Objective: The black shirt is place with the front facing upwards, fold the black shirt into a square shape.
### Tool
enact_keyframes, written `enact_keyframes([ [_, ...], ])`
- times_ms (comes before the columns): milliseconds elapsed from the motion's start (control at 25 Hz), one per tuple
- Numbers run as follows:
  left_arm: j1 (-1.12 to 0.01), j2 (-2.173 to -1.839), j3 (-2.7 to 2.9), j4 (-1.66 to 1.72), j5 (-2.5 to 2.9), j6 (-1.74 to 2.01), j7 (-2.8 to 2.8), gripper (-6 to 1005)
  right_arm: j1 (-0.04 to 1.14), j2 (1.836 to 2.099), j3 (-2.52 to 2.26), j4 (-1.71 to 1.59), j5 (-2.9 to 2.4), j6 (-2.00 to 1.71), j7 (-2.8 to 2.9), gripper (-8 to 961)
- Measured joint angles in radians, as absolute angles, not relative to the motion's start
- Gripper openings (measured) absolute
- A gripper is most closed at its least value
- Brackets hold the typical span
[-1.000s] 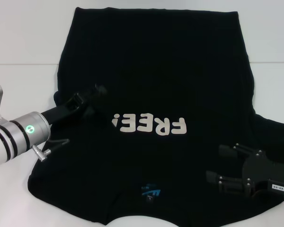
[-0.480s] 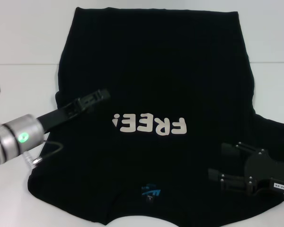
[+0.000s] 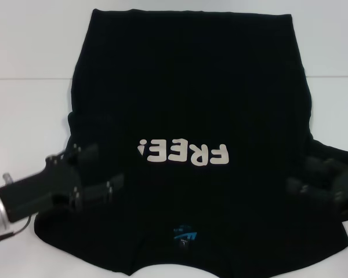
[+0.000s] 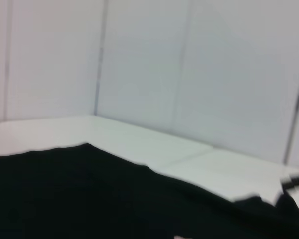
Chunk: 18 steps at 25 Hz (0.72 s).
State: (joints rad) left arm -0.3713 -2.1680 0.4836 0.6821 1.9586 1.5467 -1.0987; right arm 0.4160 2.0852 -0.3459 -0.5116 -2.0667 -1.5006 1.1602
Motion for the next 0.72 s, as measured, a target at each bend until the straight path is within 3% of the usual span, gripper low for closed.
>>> enact_keyframes([
  [120,-0.365,-2.167,0.48,0.707,2.024,1.556,-1.122,949,0.39,2.081,-0.332,-0.644,-2.075,-1.502,1.367,917],
  [240,-0.361,-2.168,0.48,0.717,2.065,1.56,-1.142,948,0.371,2.059,-0.345,-0.785,-2.104,-1.532,1.632,917],
  [440,-0.359,-2.168,0.482,0.734,2.068,1.569,-1.207,949,0.393,1.961,-0.358,-0.903,-2.219,-1.633,2.137,917],
  [560,-0.36,-2.168,0.484,0.742,2.07,1.582,-1.207,949,0.432,1.883,-0.389,-0.899,-2.282,-1.697,2.337,916],
  [720,-0.367,-2.166,0.488,0.745,2.086,1.585,-1.202,949,0.502,1.827,-0.428,-0.895,-2.426,-1.695,2.472,915],
])
